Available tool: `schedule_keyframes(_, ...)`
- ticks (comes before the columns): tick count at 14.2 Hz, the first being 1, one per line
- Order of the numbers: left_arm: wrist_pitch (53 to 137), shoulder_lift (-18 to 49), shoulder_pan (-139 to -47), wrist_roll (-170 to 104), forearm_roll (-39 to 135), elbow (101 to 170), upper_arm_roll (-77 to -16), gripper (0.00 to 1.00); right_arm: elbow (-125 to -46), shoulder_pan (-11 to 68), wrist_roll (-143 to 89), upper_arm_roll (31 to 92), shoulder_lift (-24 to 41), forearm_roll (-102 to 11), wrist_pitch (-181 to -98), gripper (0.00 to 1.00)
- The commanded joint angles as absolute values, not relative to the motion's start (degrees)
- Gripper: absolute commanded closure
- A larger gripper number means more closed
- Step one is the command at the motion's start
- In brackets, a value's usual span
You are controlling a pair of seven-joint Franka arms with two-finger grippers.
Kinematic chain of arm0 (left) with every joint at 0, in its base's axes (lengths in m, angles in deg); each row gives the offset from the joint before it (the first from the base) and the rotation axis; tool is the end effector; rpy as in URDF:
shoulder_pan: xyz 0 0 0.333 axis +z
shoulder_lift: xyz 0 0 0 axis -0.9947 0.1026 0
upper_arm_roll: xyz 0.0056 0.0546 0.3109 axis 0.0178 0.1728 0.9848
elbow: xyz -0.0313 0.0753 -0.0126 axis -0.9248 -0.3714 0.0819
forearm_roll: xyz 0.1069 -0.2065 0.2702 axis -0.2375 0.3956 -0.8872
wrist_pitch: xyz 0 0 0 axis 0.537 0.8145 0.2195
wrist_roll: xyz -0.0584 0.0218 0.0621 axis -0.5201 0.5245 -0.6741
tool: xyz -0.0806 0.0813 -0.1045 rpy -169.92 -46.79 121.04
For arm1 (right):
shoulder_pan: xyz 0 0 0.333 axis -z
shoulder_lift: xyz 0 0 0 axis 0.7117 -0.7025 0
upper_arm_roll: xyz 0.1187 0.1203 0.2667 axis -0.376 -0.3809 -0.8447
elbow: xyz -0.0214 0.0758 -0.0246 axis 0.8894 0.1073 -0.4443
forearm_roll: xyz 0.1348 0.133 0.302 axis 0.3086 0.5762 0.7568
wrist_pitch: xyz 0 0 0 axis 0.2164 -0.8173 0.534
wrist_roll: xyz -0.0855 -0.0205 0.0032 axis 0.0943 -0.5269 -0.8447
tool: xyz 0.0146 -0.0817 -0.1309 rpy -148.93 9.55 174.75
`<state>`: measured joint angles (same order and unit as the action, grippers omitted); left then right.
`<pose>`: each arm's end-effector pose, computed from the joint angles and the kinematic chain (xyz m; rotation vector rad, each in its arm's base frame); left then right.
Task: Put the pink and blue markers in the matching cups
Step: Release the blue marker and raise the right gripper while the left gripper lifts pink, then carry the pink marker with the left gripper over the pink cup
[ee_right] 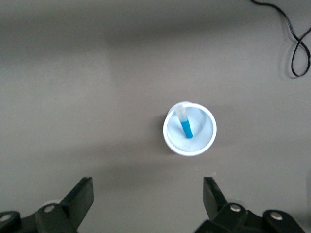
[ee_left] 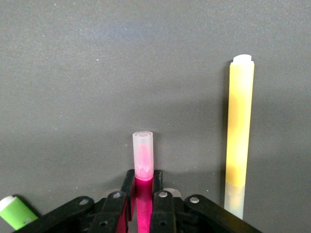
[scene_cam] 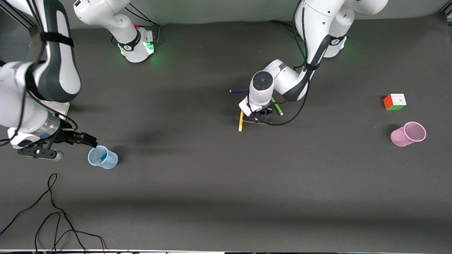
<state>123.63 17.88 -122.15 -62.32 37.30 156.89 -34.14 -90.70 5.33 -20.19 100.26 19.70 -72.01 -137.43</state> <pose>0.3940 -0.3832 0.1609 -3.1216 0.2418 0.1063 0.5749 -0.0016 0.4173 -3.1182 0.2518 -0.0281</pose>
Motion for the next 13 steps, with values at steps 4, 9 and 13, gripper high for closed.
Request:
schedule_keyframes(4, 109.63, 7.33, -119.62, -63.1, 35.82, 156.54, -32.7, 1.0, -81.79, 4.94, -23.15, 100.32, 19.71, -73.86, -122.71, 0.0)
schedule_keyframes(9, 88.0, -0.32, -115.06, -61.35, 34.68, 146.36, -32.53, 1.0, -71.77, 4.77, -22.55, 99.79, 19.79, -73.07, -112.83, 0.0)
schedule_keyframes(13, 80.6, -6.92, -105.5, -48.37, 34.59, 142.31, -32.61, 1.0, -70.96, 5.12, -22.46, 100.4, 21.55, -72.81, -112.83, 0.0)
